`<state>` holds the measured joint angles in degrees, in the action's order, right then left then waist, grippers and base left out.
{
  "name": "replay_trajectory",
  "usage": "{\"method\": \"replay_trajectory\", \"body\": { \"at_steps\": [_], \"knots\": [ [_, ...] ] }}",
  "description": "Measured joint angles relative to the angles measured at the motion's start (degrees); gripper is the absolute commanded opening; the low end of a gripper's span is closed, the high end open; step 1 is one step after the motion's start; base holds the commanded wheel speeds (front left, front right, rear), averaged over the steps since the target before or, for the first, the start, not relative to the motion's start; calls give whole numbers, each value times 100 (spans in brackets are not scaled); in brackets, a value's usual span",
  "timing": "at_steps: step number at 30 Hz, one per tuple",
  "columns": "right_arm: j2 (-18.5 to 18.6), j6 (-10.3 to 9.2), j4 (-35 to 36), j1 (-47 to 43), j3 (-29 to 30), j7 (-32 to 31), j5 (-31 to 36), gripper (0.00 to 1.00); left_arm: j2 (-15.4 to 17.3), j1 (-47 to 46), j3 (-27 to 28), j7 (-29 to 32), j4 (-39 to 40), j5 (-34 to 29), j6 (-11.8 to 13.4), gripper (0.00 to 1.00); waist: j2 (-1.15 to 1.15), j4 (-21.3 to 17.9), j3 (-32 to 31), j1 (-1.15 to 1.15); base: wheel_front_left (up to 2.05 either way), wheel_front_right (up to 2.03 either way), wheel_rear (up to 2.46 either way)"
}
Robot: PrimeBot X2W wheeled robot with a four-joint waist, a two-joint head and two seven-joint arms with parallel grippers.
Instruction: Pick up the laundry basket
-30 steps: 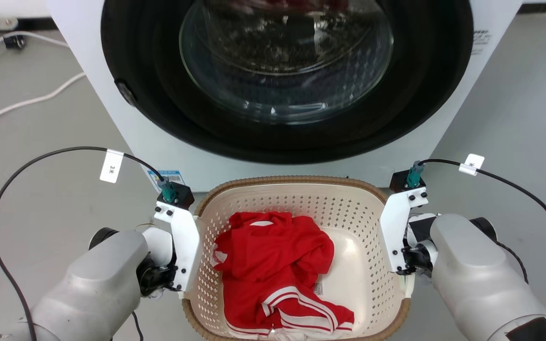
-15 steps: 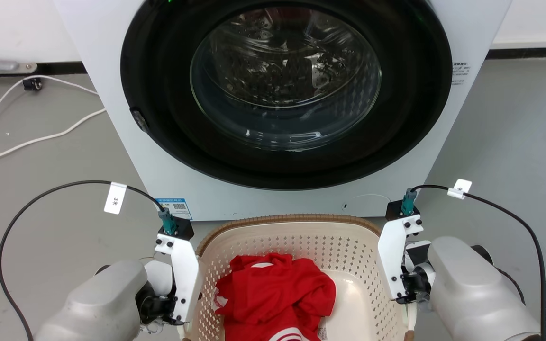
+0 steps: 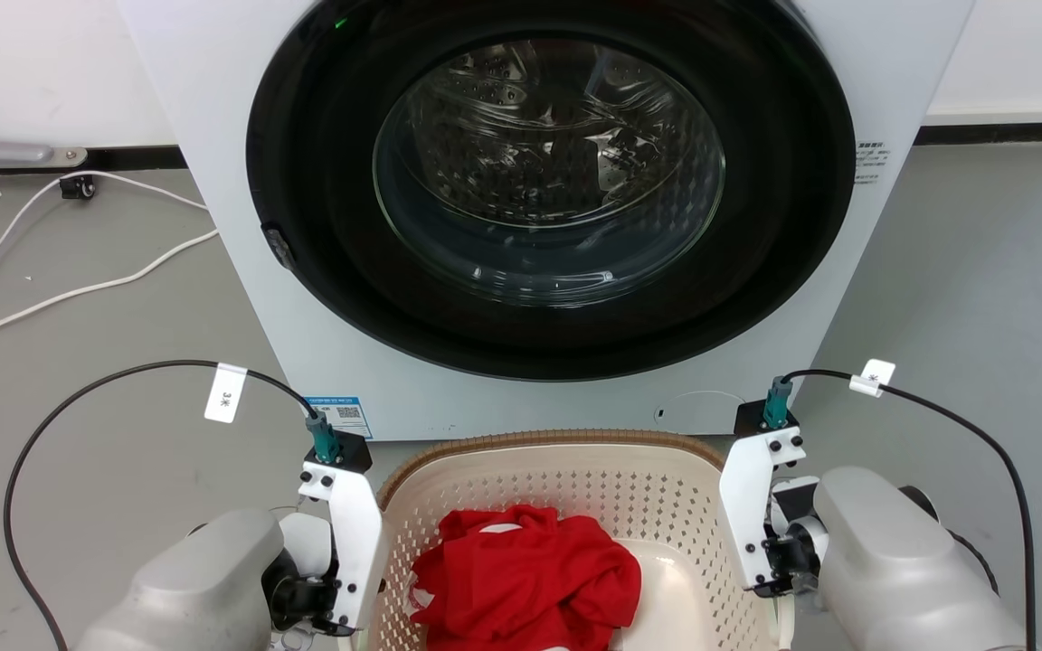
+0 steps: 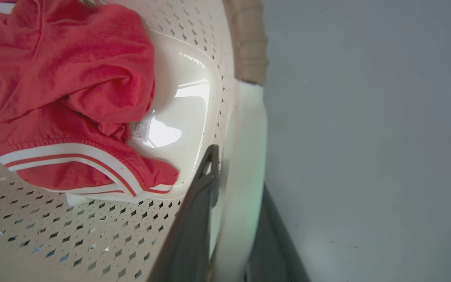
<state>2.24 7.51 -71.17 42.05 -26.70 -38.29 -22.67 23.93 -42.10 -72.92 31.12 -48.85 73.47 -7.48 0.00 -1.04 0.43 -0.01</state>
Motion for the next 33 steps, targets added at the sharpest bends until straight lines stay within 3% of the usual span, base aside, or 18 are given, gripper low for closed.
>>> {"method": "replay_trajectory", "body": {
  "at_steps": [33],
  "knots": [
    [-7, 0, -35, -24, -243, -66, -244, 0, 5, 47, -13, 200, -126, 91, -1, 0, 0, -34, -46, 1, 0, 0, 0]
  ]
}}
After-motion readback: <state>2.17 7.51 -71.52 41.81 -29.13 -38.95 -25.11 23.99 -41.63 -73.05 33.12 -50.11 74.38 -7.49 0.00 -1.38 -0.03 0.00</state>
